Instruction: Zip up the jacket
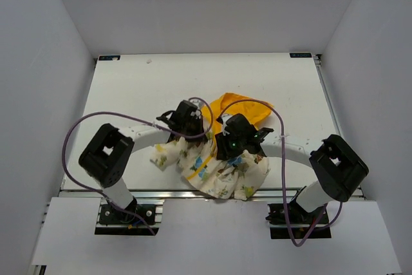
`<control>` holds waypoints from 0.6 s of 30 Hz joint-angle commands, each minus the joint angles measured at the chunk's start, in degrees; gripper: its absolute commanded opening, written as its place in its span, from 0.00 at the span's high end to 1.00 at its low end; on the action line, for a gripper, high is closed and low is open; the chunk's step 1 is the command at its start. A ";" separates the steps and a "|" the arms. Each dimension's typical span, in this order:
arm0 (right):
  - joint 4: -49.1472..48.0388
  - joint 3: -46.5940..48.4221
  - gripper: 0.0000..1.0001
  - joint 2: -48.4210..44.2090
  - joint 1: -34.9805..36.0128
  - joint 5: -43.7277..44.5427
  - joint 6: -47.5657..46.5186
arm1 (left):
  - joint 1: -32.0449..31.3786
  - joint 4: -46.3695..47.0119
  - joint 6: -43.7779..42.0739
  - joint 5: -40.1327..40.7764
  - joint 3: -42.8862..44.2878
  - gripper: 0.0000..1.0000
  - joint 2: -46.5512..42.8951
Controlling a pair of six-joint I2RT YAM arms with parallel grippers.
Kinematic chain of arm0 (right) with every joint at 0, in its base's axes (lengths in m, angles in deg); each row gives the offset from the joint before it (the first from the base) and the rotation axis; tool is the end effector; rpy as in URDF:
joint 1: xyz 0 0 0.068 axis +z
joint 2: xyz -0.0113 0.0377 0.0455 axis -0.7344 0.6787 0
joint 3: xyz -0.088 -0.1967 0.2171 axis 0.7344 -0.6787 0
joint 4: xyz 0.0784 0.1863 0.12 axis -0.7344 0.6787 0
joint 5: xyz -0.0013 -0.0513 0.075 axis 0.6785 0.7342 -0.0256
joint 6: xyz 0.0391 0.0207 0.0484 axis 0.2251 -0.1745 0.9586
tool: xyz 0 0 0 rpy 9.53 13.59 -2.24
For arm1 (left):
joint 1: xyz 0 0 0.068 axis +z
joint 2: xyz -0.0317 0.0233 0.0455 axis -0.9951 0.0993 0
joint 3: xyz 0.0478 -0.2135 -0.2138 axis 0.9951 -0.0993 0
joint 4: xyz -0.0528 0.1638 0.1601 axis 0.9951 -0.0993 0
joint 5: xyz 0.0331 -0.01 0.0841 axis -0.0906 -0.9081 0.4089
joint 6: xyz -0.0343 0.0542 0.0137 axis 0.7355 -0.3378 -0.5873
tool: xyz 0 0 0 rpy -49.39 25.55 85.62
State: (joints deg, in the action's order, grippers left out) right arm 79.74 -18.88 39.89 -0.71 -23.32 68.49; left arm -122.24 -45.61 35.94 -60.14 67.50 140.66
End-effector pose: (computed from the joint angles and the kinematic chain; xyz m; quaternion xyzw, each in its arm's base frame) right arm 0.1910 0.2105 0.2148 -0.2505 0.9041 0.2299 0.2588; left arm 0.2462 -0.2035 0.2063 0.0600 0.9428 -0.2544 0.2067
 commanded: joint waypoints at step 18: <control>-5.00 11.14 0.39 -0.34 -5.14 10.35 1.27 | 9.37 -3.49 -12.82 9.39 12.57 0.02 -6.20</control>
State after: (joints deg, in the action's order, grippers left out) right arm 72.33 -10.42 41.97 -3.56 -15.95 71.46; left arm -113.12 -47.51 21.55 -57.65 83.70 142.45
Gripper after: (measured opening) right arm 0.603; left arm 0.976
